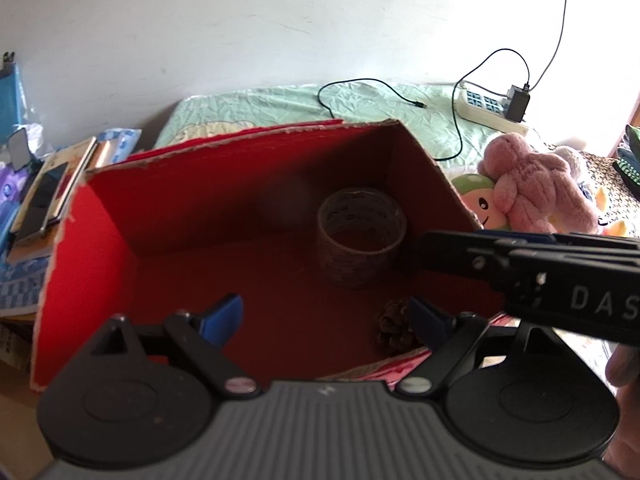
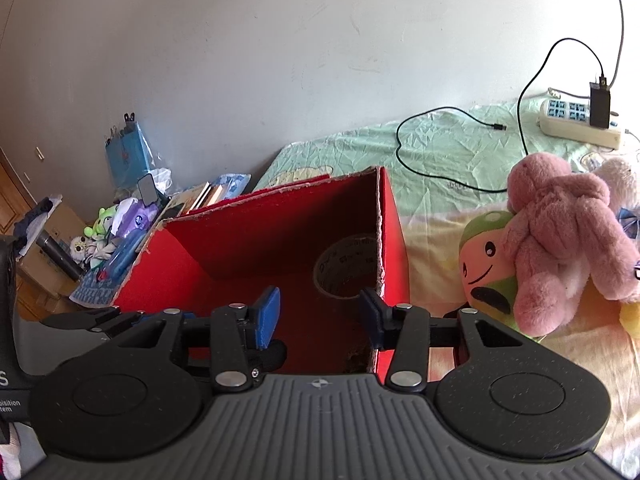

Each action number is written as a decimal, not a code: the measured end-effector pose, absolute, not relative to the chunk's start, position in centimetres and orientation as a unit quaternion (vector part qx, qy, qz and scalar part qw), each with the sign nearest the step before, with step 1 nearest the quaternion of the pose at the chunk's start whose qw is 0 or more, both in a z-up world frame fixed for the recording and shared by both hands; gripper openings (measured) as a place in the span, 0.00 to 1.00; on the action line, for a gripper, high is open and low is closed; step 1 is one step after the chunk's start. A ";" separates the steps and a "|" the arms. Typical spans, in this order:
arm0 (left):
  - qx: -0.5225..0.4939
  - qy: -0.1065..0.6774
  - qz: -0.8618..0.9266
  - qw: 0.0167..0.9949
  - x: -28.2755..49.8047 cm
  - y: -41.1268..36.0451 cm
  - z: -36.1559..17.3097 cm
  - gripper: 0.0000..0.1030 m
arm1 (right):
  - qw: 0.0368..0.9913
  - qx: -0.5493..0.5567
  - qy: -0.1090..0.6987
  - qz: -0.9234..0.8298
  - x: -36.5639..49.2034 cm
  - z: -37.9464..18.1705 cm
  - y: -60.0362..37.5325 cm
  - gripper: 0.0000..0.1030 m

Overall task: Organize objects
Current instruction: 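Withdraw the right gripper and move it down to the orange gourd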

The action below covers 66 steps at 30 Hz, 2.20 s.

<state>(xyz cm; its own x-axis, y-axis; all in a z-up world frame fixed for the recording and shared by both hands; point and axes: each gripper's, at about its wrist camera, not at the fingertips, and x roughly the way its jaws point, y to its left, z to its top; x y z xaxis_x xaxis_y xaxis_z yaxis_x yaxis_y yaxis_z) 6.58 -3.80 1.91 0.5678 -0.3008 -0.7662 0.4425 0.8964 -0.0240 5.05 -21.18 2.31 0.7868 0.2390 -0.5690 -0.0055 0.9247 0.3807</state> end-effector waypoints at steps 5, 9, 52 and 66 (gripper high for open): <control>0.092 0.408 -0.188 0.889 5.7 -3.5 2.6 0.87 | 0.935 0.186 0.295 0.071 3.9 2.7 -21.2 0.47; 0.101 0.403 -0.170 0.893 4.7 -3.4 3.5 0.87 | 0.940 0.189 0.273 0.075 2.8 3.0 -21.2 0.47; 0.059 0.453 -0.205 0.866 -5.1 -0.2 0.3 0.80 | 0.851 0.314 0.394 0.149 -2.2 -2.6 -22.3 0.47; 0.040 0.479 -0.299 0.824 -5.5 -1.7 -2.4 0.61 | 0.793 0.377 0.452 0.156 -1.3 -5.7 -22.9 0.40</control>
